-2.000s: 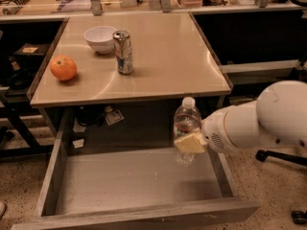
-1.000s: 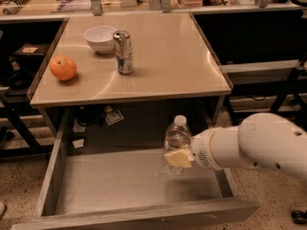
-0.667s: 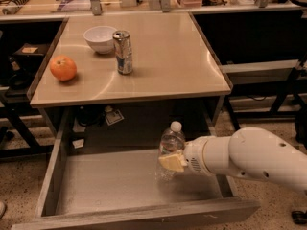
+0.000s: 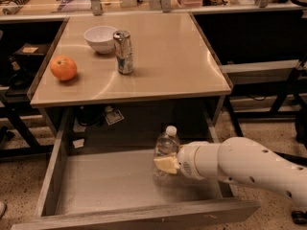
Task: Place water bottle into top drawer
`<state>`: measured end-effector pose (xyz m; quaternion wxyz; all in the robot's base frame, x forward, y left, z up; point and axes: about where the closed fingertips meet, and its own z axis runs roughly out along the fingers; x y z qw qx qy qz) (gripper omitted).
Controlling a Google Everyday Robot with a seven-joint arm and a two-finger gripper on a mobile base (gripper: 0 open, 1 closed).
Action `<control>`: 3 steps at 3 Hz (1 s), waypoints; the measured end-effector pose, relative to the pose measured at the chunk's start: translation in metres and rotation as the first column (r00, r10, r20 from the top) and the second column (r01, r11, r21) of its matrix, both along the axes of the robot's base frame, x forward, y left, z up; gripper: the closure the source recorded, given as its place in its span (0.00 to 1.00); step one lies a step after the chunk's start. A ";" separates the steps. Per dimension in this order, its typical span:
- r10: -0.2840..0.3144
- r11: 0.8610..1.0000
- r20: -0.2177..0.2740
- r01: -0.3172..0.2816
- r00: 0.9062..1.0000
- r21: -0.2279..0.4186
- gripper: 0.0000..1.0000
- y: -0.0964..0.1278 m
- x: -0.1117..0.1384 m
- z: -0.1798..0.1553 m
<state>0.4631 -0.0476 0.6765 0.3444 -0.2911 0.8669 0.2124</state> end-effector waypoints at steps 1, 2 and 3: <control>-0.031 0.998 0.017 0.032 0.999 -0.048 1.00 0.001 0.003 -0.012; -0.050 0.994 0.027 0.052 0.998 -0.092 1.00 0.001 0.003 -0.019; -0.067 0.992 0.036 0.070 0.997 -0.107 1.00 0.001 0.002 -0.023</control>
Offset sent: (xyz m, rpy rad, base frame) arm 0.0067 0.0042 -0.0310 -0.1461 -0.0286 -0.0815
